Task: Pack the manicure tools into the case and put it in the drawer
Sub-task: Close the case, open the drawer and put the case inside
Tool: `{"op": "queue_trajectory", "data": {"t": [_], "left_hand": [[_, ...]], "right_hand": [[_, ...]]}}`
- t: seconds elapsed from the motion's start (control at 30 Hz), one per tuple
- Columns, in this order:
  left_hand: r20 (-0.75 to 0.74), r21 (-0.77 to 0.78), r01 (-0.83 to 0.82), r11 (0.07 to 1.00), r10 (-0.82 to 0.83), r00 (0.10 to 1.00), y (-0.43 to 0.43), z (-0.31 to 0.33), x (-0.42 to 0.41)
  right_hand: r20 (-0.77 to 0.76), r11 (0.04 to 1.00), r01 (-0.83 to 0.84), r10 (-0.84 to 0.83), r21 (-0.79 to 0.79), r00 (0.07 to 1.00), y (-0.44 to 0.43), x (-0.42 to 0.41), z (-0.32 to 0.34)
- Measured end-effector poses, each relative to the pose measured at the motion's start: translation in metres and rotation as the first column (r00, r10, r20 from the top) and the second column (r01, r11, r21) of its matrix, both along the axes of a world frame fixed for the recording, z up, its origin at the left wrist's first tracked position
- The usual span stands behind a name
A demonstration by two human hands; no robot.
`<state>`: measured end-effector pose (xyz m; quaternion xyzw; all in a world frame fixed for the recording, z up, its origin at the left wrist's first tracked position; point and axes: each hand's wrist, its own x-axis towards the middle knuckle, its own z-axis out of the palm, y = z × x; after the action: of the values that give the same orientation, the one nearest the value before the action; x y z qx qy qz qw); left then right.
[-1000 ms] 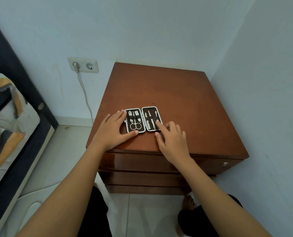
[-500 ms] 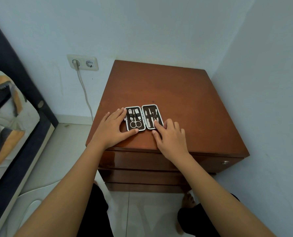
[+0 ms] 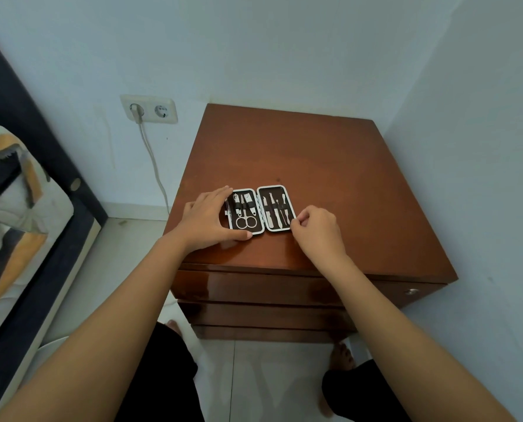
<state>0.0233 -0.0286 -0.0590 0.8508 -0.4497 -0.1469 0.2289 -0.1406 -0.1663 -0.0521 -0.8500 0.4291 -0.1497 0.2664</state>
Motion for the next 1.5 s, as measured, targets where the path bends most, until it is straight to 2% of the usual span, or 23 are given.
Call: {"op": "queue_trajectory", "data": {"t": [0.1, 0.23, 0.33, 0.43, 0.53, 0.7, 0.9, 1.13, 1.27, 1.4, 1.43, 1.5], "left_hand": [[-0.002, 0.022, 0.002, 1.0, -0.002, 1.0, -0.003, 0.003, 0.0], [-0.036, -0.065, -0.025, 0.998, 0.022, 0.999, 0.003, -0.001, -0.019], [-0.021, -0.181, -0.057, 0.982, 0.054, 0.998, 0.004, -0.007, -0.042], [0.042, -0.244, -0.093, 0.965, 0.106, 0.994, -0.003, -0.013, -0.059], [0.052, -0.289, -0.136, 0.948, 0.157, 0.986, -0.007, -0.016, -0.063], [-0.134, -0.331, -0.18, 0.926, 0.143, 0.981, -0.005, -0.013, -0.057], [-0.27, -0.37, -0.237, 0.898, 0.14, 0.953, -0.001, -0.01, -0.064], [-0.15, -0.41, -0.372, 0.833, 0.341, 0.928, -0.01, -0.014, -0.08], [-0.127, -0.383, -0.37, 0.847, 0.348, 0.929, -0.012, -0.014, -0.079], [-0.071, -0.354, -0.294, 0.888, 0.288, 0.955, -0.001, -0.011, -0.078], [-0.052, -0.378, -0.309, 0.873, 0.313, 0.948, 0.009, -0.013, -0.077], [-0.094, -0.465, -0.428, 0.775, 0.438, 0.894, 0.035, -0.018, -0.072]], "right_hand": [[-0.09, 1.0, -0.022, 0.022, 0.009, 0.996, -0.007, 0.008, 0.002], [-0.146, 0.996, -0.065, 0.056, -0.057, 0.988, -0.024, 0.012, 0.007], [-0.068, 0.986, -0.125, 0.118, -0.108, 0.991, -0.038, 0.011, 0.014], [0.075, 0.967, -0.179, 0.195, -0.179, 0.978, -0.041, 0.005, 0.022], [0.225, 0.936, -0.239, 0.299, -0.26, 0.927, -0.035, -0.008, 0.025], [0.28, 0.883, -0.301, 0.41, -0.36, 0.868, -0.016, -0.037, 0.007], [0.294, 0.944, -0.273, 0.318, -0.183, 0.901, 0.0, -0.044, -0.017], [0.326, 0.966, -0.191, 0.24, -0.176, 0.914, -0.005, -0.033, -0.018], [0.325, 0.968, -0.185, 0.231, -0.167, 0.917, -0.006, -0.032, -0.019], [0.309, 0.971, -0.196, 0.23, -0.135, 0.923, -0.002, -0.043, -0.016], [0.312, 0.978, -0.176, 0.203, -0.114, 0.928, -0.003, -0.052, -0.015], [0.339, 0.993, -0.063, 0.094, -0.101, 0.936, -0.009, -0.082, -0.019]]}}
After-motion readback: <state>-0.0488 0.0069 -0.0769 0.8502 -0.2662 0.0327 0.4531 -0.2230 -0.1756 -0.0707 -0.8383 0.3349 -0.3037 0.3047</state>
